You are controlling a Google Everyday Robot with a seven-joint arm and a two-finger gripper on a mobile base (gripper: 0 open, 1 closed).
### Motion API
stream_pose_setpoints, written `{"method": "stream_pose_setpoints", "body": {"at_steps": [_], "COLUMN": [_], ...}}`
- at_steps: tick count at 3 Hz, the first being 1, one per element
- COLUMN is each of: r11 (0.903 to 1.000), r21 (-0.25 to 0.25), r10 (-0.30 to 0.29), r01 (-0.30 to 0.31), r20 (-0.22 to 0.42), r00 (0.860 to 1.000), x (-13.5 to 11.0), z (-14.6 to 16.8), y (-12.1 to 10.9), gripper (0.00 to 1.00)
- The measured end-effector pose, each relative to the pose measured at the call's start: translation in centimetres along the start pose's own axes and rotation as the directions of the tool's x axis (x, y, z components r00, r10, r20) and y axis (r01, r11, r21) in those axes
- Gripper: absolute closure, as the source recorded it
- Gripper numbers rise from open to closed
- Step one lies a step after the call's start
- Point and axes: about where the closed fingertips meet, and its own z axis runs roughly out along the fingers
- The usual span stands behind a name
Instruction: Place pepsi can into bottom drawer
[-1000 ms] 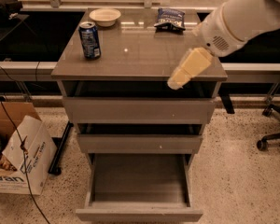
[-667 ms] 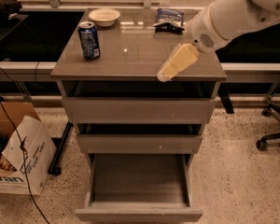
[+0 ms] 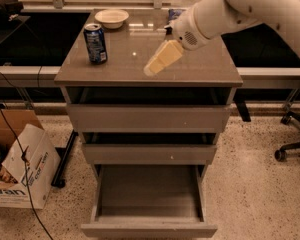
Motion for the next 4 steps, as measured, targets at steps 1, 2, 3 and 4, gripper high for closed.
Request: {"method": "stream_pose_setpoints", "body": {"at_steps": [1, 2, 3, 4], "r11": [1.0000, 0.9985, 0.9978, 0.9971], "r21": [-0.002, 0.002, -0.007, -0.028], "r10": [0.006, 0.055, 0.067, 0.075], "r01": [-0.006, -0.055, -0.066, -0.070], "r20": [0.008, 0.055, 0.125, 0.207], "r00": [1.000, 0.997, 0.990, 0.976], "x": [-0.1, -0.4, -1.9, -4.2], "z": [0.5, 2.5, 5.5, 9.7], "y": [-0.1, 0.2, -0.2, -1.3], "gripper": [0.00, 0.00, 0.00, 0.00]}}
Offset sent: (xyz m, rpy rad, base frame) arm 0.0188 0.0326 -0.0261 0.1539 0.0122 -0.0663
